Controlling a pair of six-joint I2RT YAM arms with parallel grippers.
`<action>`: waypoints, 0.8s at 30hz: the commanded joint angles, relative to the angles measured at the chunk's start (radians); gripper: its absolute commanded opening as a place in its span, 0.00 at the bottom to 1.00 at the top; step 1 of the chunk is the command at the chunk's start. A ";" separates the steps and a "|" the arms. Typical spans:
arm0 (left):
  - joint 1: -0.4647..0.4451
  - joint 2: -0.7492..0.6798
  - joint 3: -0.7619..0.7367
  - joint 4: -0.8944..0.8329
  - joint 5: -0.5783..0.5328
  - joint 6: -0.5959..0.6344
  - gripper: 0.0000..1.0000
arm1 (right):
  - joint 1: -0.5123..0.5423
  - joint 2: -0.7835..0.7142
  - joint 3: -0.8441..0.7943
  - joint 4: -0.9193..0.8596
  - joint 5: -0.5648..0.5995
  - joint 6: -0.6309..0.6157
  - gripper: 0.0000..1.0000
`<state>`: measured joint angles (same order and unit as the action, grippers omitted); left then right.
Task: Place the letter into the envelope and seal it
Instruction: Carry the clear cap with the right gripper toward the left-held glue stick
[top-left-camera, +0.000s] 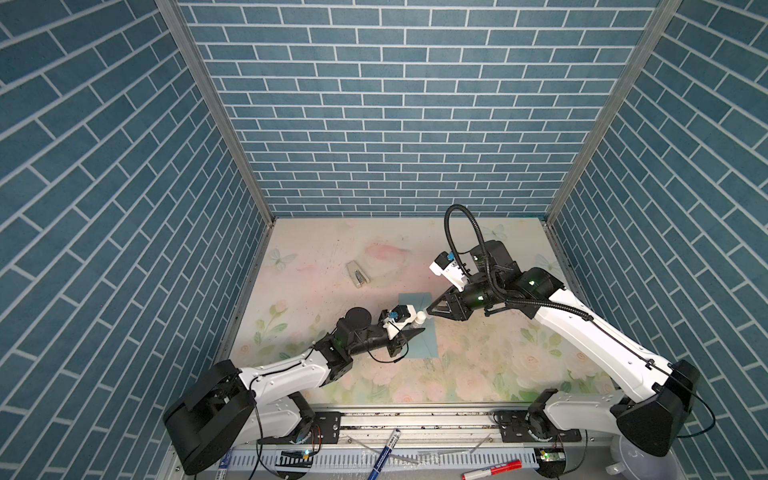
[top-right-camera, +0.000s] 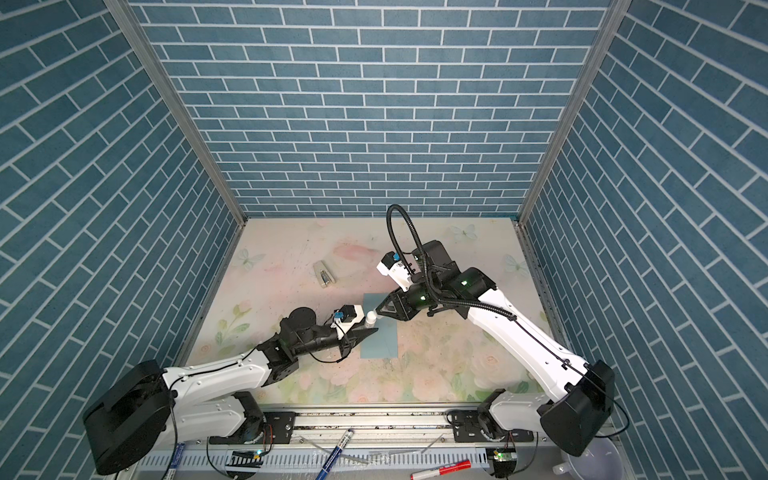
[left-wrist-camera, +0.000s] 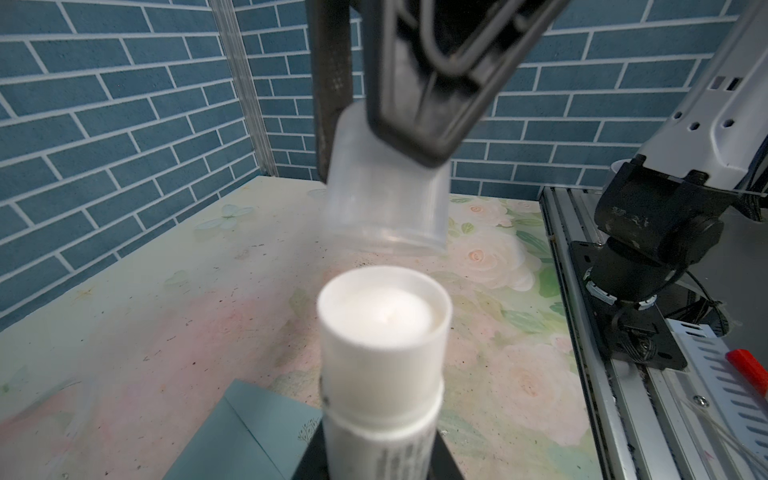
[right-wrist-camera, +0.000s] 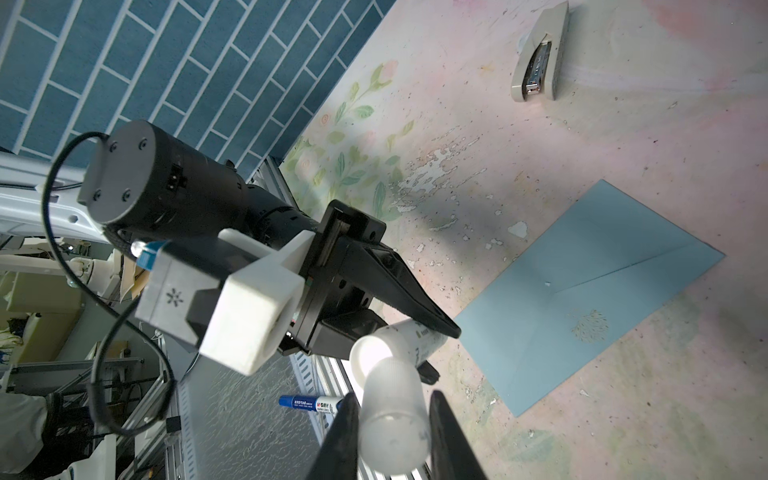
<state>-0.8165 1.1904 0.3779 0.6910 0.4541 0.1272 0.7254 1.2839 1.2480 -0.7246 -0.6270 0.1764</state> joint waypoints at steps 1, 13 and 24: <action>-0.003 0.004 0.021 0.002 0.014 -0.001 0.00 | 0.014 0.007 -0.005 0.010 0.003 -0.034 0.16; -0.003 0.006 0.018 0.010 0.017 -0.008 0.00 | 0.038 0.031 -0.013 0.051 0.010 -0.017 0.16; -0.003 0.008 0.017 0.008 0.023 -0.011 0.00 | 0.069 0.049 -0.012 0.062 0.037 -0.012 0.16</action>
<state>-0.8162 1.1915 0.3779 0.6781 0.4541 0.1196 0.7734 1.3170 1.2480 -0.6739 -0.6029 0.1776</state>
